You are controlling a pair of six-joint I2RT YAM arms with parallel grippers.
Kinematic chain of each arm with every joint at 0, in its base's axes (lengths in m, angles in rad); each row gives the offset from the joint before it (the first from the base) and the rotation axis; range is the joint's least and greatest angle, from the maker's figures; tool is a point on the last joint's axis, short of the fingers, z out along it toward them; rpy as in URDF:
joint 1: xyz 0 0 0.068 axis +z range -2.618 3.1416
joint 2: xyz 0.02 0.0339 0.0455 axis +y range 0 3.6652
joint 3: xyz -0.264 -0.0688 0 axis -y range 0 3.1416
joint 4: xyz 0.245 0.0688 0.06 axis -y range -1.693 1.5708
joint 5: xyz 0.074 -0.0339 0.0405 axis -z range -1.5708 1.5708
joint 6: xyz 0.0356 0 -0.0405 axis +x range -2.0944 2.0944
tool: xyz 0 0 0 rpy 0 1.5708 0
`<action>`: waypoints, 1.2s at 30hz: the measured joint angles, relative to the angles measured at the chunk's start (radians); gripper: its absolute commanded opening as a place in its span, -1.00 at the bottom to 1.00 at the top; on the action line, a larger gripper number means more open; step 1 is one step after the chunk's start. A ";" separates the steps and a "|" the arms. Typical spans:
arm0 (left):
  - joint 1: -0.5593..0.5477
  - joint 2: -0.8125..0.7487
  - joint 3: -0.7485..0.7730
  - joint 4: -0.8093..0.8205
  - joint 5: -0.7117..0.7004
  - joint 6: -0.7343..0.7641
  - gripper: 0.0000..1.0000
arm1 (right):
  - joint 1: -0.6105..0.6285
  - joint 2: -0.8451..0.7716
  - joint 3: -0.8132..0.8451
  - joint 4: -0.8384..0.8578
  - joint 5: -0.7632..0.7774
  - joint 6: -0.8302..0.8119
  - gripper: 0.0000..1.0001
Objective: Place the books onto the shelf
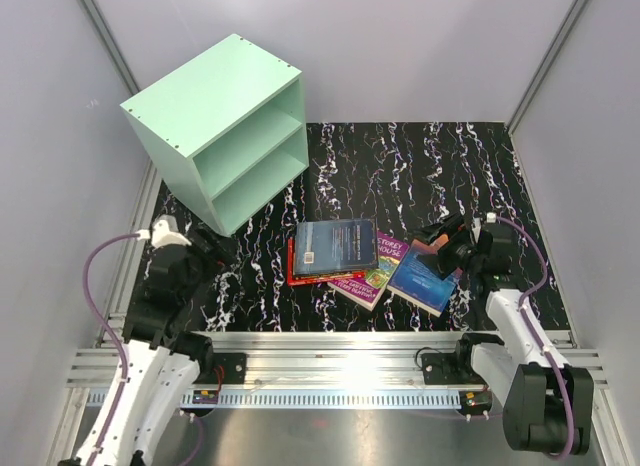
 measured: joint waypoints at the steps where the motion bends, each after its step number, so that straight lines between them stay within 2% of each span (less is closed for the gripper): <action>1: -0.040 -0.005 -0.016 0.000 -0.001 0.000 0.91 | 0.000 0.009 0.000 0.001 -0.004 -0.007 1.00; 5: -0.269 0.039 -0.043 0.015 -0.062 -0.016 0.91 | 0.000 0.019 0.000 0.019 -0.013 -0.028 0.99; 8: -0.522 0.210 -0.029 0.066 -0.166 -0.041 0.91 | 0.004 0.048 0.001 0.049 -0.019 -0.040 0.98; 11: -0.630 0.409 0.005 0.130 -0.219 -0.050 0.91 | 0.025 0.101 0.010 0.062 -0.016 -0.049 0.95; 14: -0.643 0.541 0.014 0.201 -0.249 -0.048 0.91 | 0.111 0.174 0.047 0.061 0.010 -0.061 0.94; 19: -0.644 0.666 0.058 0.291 -0.264 -0.029 0.92 | 0.267 0.262 0.118 0.095 0.061 -0.079 0.93; 27: -0.644 0.826 0.128 0.440 -0.253 0.003 0.89 | 0.279 0.447 0.120 0.197 0.074 -0.065 0.86; 33: -0.644 0.921 0.132 0.478 -0.240 0.005 0.88 | 0.329 0.488 0.148 0.239 0.070 -0.048 0.80; 35: -0.644 0.938 0.132 0.488 -0.231 0.006 0.87 | 0.334 0.488 0.159 0.250 0.069 -0.046 0.73; 36: -0.644 0.945 0.132 0.496 -0.227 0.006 0.86 | 0.335 0.488 0.163 0.257 0.069 -0.045 0.53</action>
